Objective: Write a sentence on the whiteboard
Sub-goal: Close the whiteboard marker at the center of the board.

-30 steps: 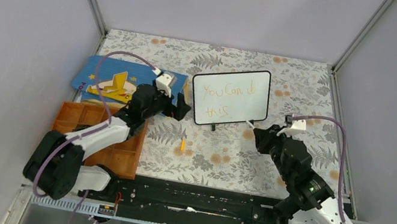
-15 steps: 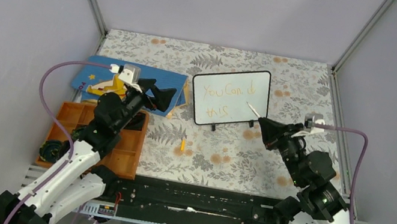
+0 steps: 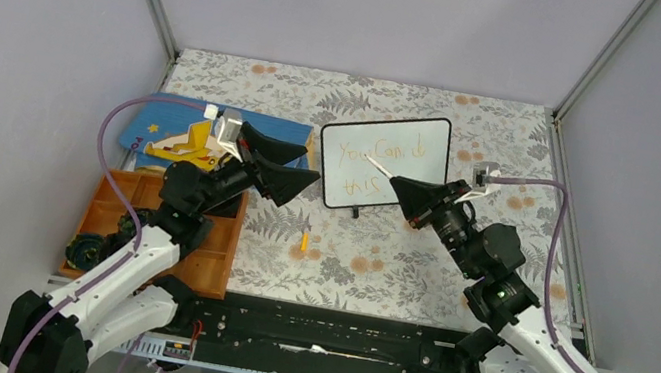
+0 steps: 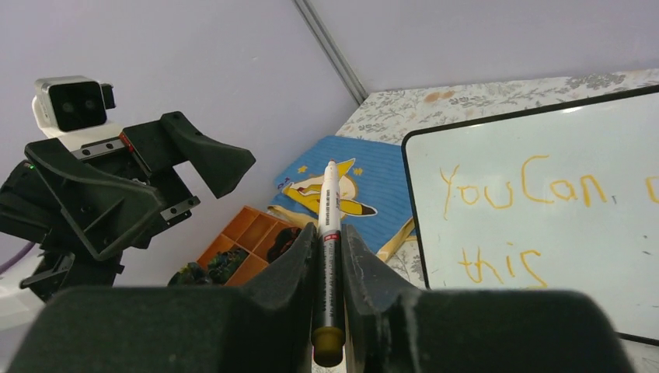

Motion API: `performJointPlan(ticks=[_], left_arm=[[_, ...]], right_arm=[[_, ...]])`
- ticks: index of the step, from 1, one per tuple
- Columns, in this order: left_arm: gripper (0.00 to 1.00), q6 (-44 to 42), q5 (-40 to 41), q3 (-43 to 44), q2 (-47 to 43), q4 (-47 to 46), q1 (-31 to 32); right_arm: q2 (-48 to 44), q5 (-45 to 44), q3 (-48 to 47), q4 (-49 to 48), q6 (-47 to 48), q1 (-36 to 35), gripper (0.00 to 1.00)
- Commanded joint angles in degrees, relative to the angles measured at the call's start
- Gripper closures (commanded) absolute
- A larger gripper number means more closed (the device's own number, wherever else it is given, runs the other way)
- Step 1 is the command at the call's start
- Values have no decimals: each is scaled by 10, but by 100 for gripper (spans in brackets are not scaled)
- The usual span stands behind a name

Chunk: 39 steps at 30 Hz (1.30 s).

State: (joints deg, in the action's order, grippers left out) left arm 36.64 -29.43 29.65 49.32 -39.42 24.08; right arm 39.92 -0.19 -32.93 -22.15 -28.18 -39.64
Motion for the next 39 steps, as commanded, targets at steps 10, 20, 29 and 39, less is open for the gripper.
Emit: performJointPlan(ticks=[10, 20, 29, 39], left_arm=[[4, 136, 0, -4, 37, -151, 48], [9, 185, 24, 2, 74, -181, 88], [6, 74, 126, -6, -40, 61, 88], [10, 228, 1, 6, 80, -223, 101]], right_arm=[[57, 24, -1, -184, -86, 2, 100], [58, 45, 13, -220, -122, 1, 100], [-24, 28, 28, -77, -42, 2, 100], [47, 83, 45, -275, -155, 1, 100]])
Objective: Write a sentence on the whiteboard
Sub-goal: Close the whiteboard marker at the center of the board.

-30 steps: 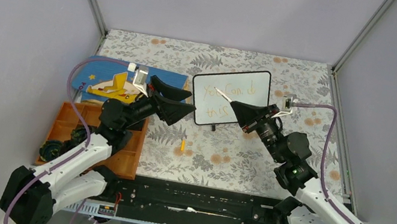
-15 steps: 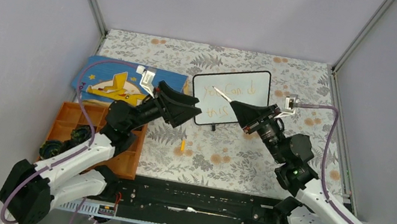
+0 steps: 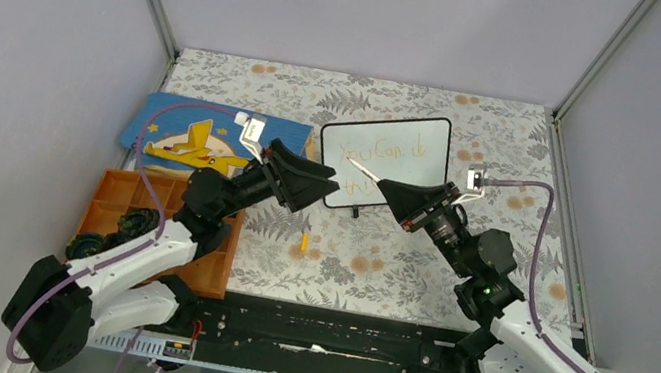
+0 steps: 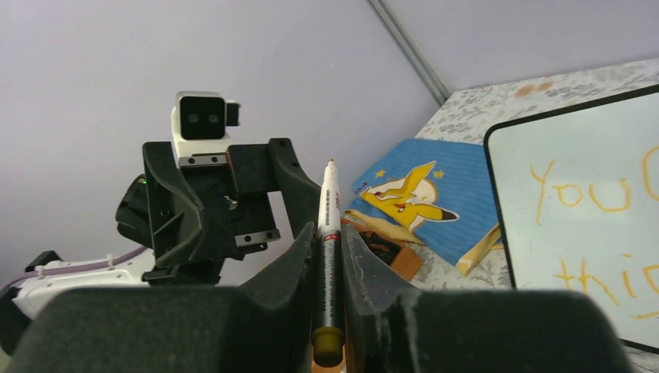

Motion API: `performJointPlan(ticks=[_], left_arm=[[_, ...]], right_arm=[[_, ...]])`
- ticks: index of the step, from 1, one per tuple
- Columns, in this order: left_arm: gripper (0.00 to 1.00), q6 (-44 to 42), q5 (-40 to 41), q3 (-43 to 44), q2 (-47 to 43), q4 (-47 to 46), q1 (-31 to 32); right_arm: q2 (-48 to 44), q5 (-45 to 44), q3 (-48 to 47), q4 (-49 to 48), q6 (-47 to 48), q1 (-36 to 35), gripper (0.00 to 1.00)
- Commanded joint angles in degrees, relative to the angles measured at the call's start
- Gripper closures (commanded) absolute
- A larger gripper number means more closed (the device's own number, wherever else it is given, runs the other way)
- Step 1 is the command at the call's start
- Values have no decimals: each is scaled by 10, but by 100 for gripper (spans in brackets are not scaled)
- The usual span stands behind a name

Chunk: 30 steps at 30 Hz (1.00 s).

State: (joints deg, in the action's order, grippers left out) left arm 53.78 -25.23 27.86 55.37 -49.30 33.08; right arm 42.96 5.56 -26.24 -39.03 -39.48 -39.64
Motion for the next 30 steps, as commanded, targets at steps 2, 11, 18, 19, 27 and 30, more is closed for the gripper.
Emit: performJointPlan(ticks=[2, 11, 18, 19, 27, 30], left_arm=[[11, 64, -40, 34, 29, -137, 17], [20, 62, 23, 59, 43, -118, 29], [24, 37, 59, 50, 17, -54, 30], [24, 36, 65, 43, 12, -54, 30], [26, 64, 37, 66, 52, -81, 35], [26, 71, 36, 67, 65, -99, 42]], right_arm=[[29, 24, -26, -130, -56, 1, 100], [68, 32, -36, -190, -104, -2, 100], [42, 21, -34, -149, -81, -4, 100], [38, 21, -31, -147, -80, -4, 100], [61, 35, -21, -179, -106, -9, 100], [62, 33, -24, -175, -103, -16, 100]])
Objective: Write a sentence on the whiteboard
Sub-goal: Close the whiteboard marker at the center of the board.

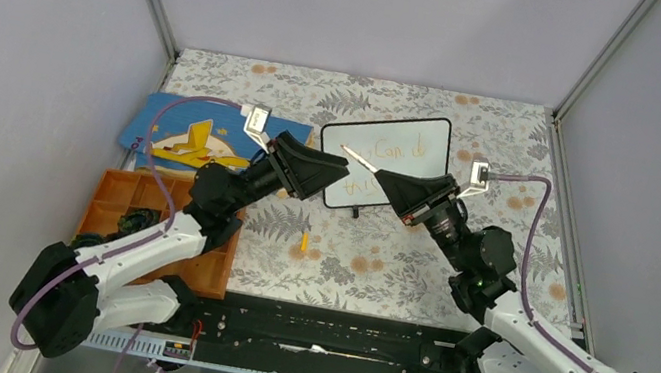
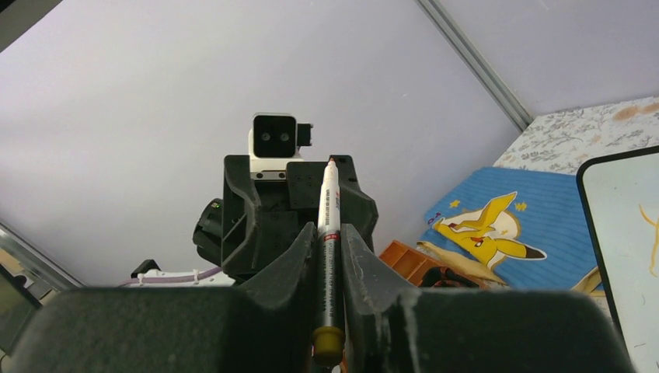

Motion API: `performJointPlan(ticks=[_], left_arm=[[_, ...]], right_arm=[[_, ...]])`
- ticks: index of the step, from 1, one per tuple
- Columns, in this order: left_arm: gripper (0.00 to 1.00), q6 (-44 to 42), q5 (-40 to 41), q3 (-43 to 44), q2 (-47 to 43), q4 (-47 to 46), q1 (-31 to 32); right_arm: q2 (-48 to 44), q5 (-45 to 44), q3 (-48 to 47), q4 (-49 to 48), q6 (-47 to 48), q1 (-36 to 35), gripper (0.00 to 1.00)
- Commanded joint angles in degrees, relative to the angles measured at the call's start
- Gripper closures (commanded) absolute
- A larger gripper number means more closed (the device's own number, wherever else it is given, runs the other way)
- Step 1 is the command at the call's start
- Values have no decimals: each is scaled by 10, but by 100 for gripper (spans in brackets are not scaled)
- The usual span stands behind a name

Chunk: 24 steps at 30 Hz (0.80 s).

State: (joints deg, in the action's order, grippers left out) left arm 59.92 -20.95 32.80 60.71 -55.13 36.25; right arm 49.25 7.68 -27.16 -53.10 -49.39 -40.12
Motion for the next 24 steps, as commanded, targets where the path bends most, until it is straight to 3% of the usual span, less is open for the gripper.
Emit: performJointPlan(ticks=[1, 7, 11, 14, 19, 24], left_arm=[[27, 12, -6, 20, 17, -46, 13], [30, 16, 2, 25, 23, -51, 15], [26, -24, 9, 19, -17, 11, 15], [14, -91, 45, 2, -91, 132, 15], [9, -211, 161, -3, -195, 414, 15], [2, -213, 288, 24, -199, 619, 15]], right_arm=[[1, 11, -15, -35, -6, -13, 100], [7, 10, -17, -33, 0, -22, 100], [-29, -21, -20, 35, 39, -22, 100], [-79, -69, -36, 160, 97, -22, 100], [-154, -168, -50, 362, 172, -22, 100], [-198, -238, -38, 457, 199, -22, 100]])
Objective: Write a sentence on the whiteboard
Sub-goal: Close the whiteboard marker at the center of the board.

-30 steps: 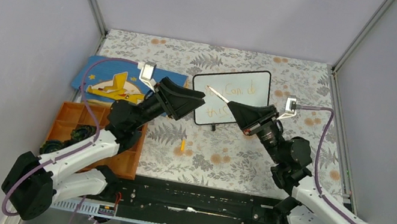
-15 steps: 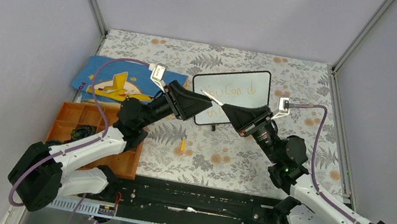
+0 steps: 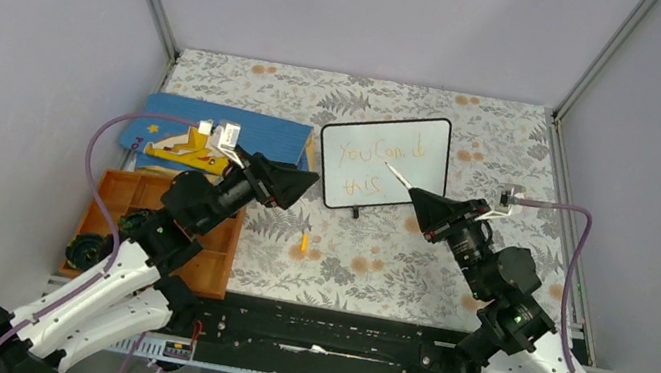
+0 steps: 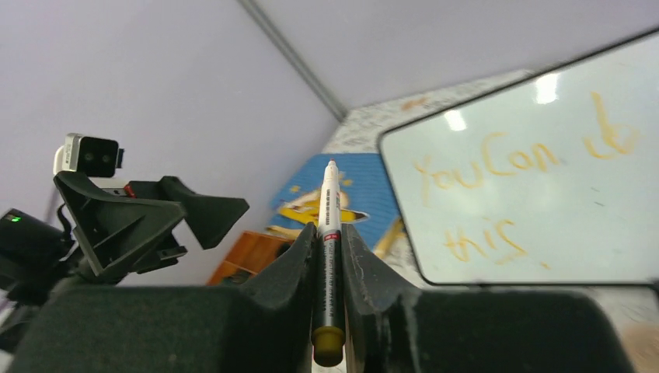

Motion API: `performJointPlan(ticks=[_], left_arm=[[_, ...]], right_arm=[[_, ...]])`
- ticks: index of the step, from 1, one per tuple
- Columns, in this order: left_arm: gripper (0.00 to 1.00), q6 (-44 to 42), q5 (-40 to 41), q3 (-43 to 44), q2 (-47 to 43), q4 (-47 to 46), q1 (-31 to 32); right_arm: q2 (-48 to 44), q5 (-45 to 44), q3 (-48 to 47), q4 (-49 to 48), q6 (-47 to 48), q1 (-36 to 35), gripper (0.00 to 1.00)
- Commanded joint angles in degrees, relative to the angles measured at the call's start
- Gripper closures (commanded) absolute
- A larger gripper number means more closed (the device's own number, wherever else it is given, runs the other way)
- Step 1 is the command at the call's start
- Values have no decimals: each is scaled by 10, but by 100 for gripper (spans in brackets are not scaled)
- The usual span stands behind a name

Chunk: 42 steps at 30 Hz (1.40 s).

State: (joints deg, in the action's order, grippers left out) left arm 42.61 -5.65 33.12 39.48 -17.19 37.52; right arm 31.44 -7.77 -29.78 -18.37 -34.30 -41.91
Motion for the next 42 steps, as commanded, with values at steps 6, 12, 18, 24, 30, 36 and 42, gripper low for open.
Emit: performJointPlan(ticks=[6, 12, 18, 24, 30, 36, 42], left_arm=[[1, 56, 254, 78, 108, 400, 2], [1, -39, 228, 85, 107, 400, 2], [1, -46, 126, 70, 119, 357, 2], [1, -22, 109, 128, 280, 431, 29], [1, 5, 161, 177, 379, 480, 68], [5, 33, 199, 235, 471, 529, 95], [11, 31, 213, 281, 556, 561, 101]], right_arm=[[-17, -108, -17, 155, 66, -4, 100], [-17, -118, -16, 165, 84, -4, 100], [-21, -127, -9, 168, 95, -4, 100], [-30, -135, -3, 172, 96, -4, 100], [-46, -143, -4, 200, 105, -4, 100], [-64, -150, 8, 211, 99, -4, 100], [-76, -156, 9, 223, 101, -4, 100]])
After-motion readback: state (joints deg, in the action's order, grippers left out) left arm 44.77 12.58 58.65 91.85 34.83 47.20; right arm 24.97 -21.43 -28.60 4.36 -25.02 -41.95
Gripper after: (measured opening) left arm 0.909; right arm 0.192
